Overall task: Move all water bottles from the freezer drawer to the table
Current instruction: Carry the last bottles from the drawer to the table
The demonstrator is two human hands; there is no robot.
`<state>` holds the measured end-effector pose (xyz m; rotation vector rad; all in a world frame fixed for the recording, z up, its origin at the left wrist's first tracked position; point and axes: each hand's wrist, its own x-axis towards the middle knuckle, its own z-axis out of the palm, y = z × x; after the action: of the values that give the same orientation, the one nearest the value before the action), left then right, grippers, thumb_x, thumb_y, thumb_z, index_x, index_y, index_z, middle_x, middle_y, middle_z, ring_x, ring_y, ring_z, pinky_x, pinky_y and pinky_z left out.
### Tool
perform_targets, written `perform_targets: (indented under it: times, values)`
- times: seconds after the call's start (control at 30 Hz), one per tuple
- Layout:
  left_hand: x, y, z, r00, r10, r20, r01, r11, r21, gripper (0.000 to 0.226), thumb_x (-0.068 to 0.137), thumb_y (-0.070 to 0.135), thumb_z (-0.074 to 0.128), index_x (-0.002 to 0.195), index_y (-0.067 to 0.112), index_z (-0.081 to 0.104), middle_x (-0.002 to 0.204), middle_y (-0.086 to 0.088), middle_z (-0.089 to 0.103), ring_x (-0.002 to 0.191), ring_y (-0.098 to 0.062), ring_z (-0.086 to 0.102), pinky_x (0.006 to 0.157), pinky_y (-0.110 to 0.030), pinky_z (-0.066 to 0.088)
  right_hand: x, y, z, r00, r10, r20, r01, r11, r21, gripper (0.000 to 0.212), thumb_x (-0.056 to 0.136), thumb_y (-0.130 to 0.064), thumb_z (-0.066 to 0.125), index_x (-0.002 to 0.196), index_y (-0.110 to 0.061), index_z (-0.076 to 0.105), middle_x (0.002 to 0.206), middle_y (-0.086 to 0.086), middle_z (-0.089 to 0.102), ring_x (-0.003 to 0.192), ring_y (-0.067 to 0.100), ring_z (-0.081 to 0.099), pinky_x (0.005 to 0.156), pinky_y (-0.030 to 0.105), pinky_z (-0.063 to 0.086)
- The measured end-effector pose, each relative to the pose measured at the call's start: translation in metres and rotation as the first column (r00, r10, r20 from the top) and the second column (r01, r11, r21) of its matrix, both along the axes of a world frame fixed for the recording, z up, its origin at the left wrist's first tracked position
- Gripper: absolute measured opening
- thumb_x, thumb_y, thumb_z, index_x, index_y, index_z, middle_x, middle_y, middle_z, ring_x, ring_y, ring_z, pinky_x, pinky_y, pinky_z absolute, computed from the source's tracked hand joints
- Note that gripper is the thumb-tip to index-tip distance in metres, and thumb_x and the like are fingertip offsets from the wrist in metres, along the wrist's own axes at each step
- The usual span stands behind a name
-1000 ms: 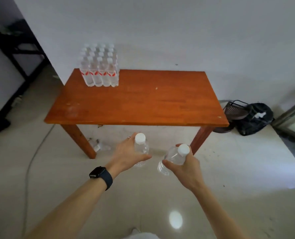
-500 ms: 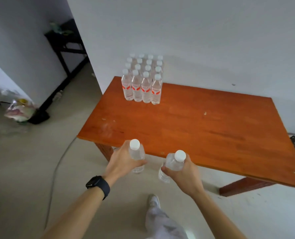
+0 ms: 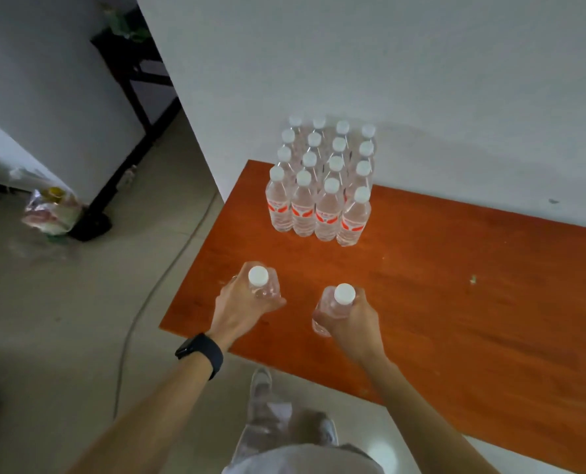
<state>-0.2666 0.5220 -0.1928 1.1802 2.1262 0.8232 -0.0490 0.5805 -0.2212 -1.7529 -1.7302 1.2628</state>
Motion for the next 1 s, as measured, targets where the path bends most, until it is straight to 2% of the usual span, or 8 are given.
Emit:
perform_targets:
  times: [0.1,0.4,0.57,0.67,0.77,0.83,0.93,1.0]
  values:
    - [-0.028,0.038,-0.005,0.997,-0.072,0.023,0.073,0.997,-0.035,0.059,0.064,0.054,0.088,0.106,0.059,0.046,0.097,0.039,0.062,0.088,0.012,0.063,0.071,-0.016,0.048,-0.03,0.03,-0.007,0.999,-0.028,-0.016,0.028,1.0,0.0,0.082,0.066,-0.044,0.089,0.132,-0.029,0.042,0.106,-0.021,0.056,0.092,0.005,0.06,0.065,0.012,0.047]
    - [-0.099,0.139,-0.025,0.956,-0.289,0.048,0.292,0.955,-0.062,0.058,0.07,0.045,0.088,0.112,0.047,0.047,0.097,0.024,0.068,0.089,0.004,0.066,0.069,-0.015,0.051,-0.107,0.098,-0.009,0.991,-0.134,0.008,0.133,0.989,0.058,0.074,0.071,-0.039,0.087,0.129,-0.033,0.043,0.116,-0.015,0.063,0.099,0.008,0.065,0.079,0.027,0.057]
    - [-0.118,0.171,-0.026,0.903,-0.429,0.002,0.428,0.902,-0.056,0.059,0.075,0.049,0.084,0.12,0.042,0.046,0.106,0.022,0.063,0.094,-0.005,0.063,0.068,-0.01,0.043,-0.134,0.119,-0.008,0.989,-0.143,-0.027,0.145,0.985,0.092,0.072,0.068,-0.039,0.088,0.118,-0.054,0.037,0.106,-0.033,0.058,0.096,-0.009,0.06,0.073,0.012,0.047]
    - [-0.126,0.177,-0.03,0.88,-0.473,-0.053,0.47,0.881,-0.052,0.064,0.076,0.057,0.08,0.126,0.039,0.045,0.111,0.017,0.066,0.097,-0.007,0.066,0.072,-0.022,0.056,-0.138,0.129,-0.009,0.988,-0.148,-0.045,0.152,0.984,0.095,0.07,0.064,-0.047,0.086,0.111,-0.065,0.036,0.105,-0.043,0.056,0.096,-0.019,0.056,0.07,0.01,0.045]
    - [-0.133,0.172,-0.04,0.896,-0.444,-0.013,0.443,0.895,-0.043,0.081,0.071,0.064,0.08,0.133,0.041,0.033,0.117,0.02,0.06,0.095,-0.006,0.062,0.068,-0.018,0.051,-0.133,0.133,-0.017,0.977,-0.195,-0.084,0.199,0.98,0.033,0.08,0.062,-0.051,0.085,0.125,-0.056,0.036,0.113,-0.029,0.062,0.102,-0.005,0.064,0.08,0.024,0.058]
    - [-0.136,0.166,-0.049,0.915,-0.401,0.037,0.403,0.915,-0.038,0.094,0.066,0.064,0.084,0.136,0.04,0.026,0.126,0.018,0.055,0.099,-0.006,0.058,0.068,-0.014,0.045,-0.129,0.128,-0.024,0.966,-0.23,-0.115,0.229,0.973,-0.025,0.096,0.06,-0.05,0.086,0.136,-0.05,0.027,0.115,-0.025,0.063,0.105,0.001,0.065,0.083,0.023,0.057]
    - [-0.136,0.163,-0.066,0.927,-0.353,0.122,0.364,0.928,-0.08,0.113,0.063,0.059,0.088,0.147,0.038,0.015,0.151,0.003,0.043,0.122,-0.018,0.056,0.087,-0.035,0.055,-0.126,0.118,-0.035,0.971,-0.213,-0.106,0.205,0.975,-0.08,0.108,0.054,-0.055,0.088,0.138,-0.046,0.022,0.124,-0.025,0.055,0.114,0.005,0.059,0.09,0.024,0.055]
    - [-0.134,0.167,-0.074,0.919,-0.347,0.186,0.375,0.916,-0.145,0.121,0.065,0.054,0.089,0.152,0.038,0.007,0.155,-0.001,0.041,0.132,-0.027,0.053,0.097,-0.046,0.053,-0.127,0.114,-0.044,0.982,-0.171,-0.082,0.162,0.981,-0.11,0.109,0.053,-0.056,0.087,0.139,-0.043,0.022,0.129,-0.022,0.054,0.117,0.005,0.057,0.095,0.028,0.053]
